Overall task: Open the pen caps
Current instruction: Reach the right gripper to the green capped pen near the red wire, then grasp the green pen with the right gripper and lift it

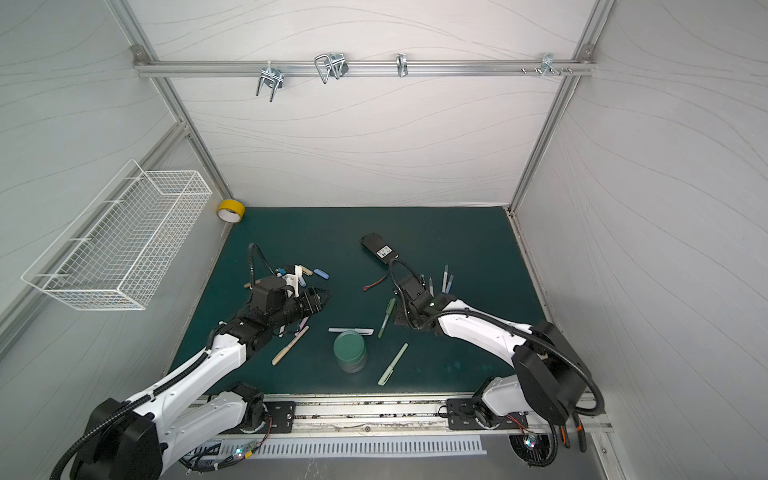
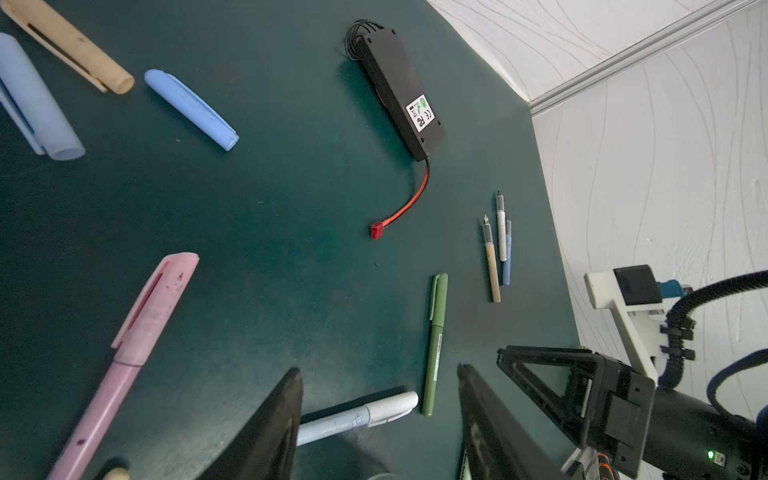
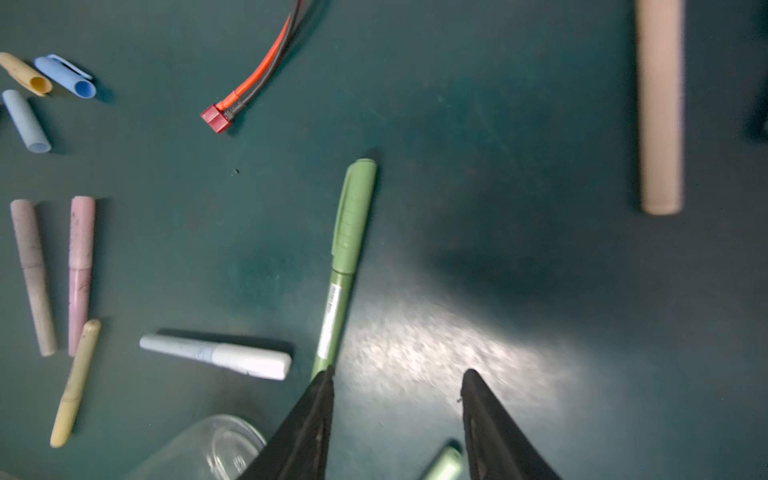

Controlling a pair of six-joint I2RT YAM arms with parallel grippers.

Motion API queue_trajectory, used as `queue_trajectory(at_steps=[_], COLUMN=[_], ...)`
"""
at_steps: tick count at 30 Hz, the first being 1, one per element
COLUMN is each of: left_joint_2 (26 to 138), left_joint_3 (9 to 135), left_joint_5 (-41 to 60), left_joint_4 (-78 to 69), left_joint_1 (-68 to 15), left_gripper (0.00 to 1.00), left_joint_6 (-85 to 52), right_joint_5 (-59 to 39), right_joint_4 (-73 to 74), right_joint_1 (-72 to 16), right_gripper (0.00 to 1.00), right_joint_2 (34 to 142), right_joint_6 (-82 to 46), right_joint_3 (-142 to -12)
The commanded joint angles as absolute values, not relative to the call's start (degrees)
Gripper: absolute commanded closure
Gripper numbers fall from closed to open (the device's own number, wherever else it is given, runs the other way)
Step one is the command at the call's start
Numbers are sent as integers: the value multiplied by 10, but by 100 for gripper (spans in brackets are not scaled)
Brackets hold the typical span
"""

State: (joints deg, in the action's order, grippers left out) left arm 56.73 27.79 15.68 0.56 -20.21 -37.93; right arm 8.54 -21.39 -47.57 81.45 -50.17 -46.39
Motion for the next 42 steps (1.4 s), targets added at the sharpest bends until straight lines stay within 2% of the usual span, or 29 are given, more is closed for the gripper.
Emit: queue_trajectory(at_steps=[1,11,20,30,35,40,42], left_joint_2=[571,577,579,571,574,575,576], left_joint_3=[280,280,280,275,275,275,275], left_joint_5=[162,153,161,162,159,157,156], left_joint_4=[-5,0,-1,-4,-4,-4,-4], left_joint_1=[-204,-204,-204,-204,-204,-204,-204], left_gripper=[39,38,38,38,38,38,38], left_joint_6=[-373,-372,-373,-377,-377,-377,-377], right_joint_5=[92,157,233,217,208,207,211], right_joint_4=[-192,-210,-242,-203,-190,-182,-186], right_joint_1=[-497,-547,-572,-573,-573,-575,-575], right_gripper=[50,58,56,55,63,81,84], right_joint_2=[876,984,993,996,1001,994,991], right_joint_6=[-532,-574,-578,-595,-583,-563,-552], right_joint_3=[-507,-588,-588,-544,-537,-526,-526])
